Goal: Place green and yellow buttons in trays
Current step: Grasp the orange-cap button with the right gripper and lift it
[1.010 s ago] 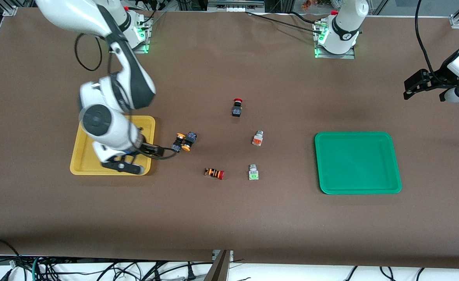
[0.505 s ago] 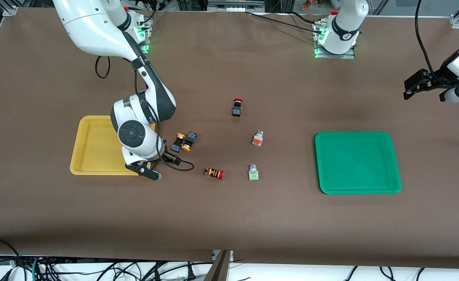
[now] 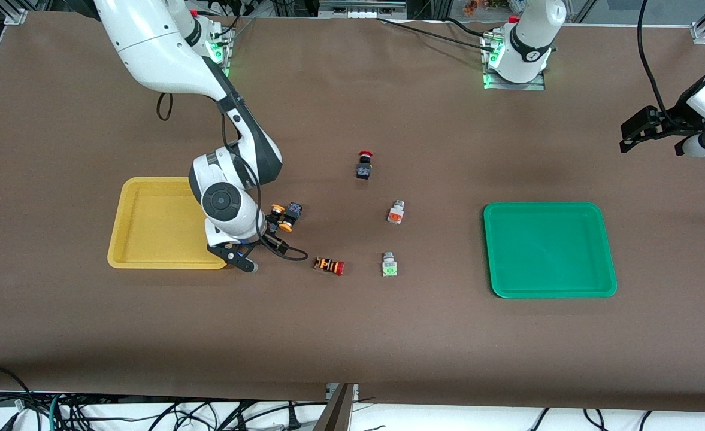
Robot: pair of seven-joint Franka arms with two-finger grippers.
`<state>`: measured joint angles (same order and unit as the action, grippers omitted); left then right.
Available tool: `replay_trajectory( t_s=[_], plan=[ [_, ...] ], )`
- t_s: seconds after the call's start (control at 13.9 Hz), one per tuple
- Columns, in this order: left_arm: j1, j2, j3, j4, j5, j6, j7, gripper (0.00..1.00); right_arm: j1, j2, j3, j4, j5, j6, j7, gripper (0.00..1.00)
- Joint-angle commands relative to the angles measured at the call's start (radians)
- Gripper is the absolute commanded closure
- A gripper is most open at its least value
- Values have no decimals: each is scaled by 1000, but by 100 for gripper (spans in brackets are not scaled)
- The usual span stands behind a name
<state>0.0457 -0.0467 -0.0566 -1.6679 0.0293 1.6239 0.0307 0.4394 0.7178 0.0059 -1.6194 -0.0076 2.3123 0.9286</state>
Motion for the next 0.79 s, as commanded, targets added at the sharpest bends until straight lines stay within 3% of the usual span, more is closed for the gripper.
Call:
replay_trajectory(
  t_s=[0.0, 0.43, 0.58, 0.72],
  plan=[
    [8, 16, -6, 34, -5, -21, 26, 0, 16, -8, -4, -66, -8, 64, 22, 2],
    [6, 16, -6, 34, -5, -21, 26, 0, 45, -9, -3, -100, -8, 52, 95, 23],
    [6, 16, -6, 34, -5, -21, 26, 0, 45, -9, -3, -108, -8, 52, 93, 38],
    [6, 16, -6, 34, -3, -21, 26, 0, 45, -9, -3, -119, -8, 50, 78, 58]
  ],
)
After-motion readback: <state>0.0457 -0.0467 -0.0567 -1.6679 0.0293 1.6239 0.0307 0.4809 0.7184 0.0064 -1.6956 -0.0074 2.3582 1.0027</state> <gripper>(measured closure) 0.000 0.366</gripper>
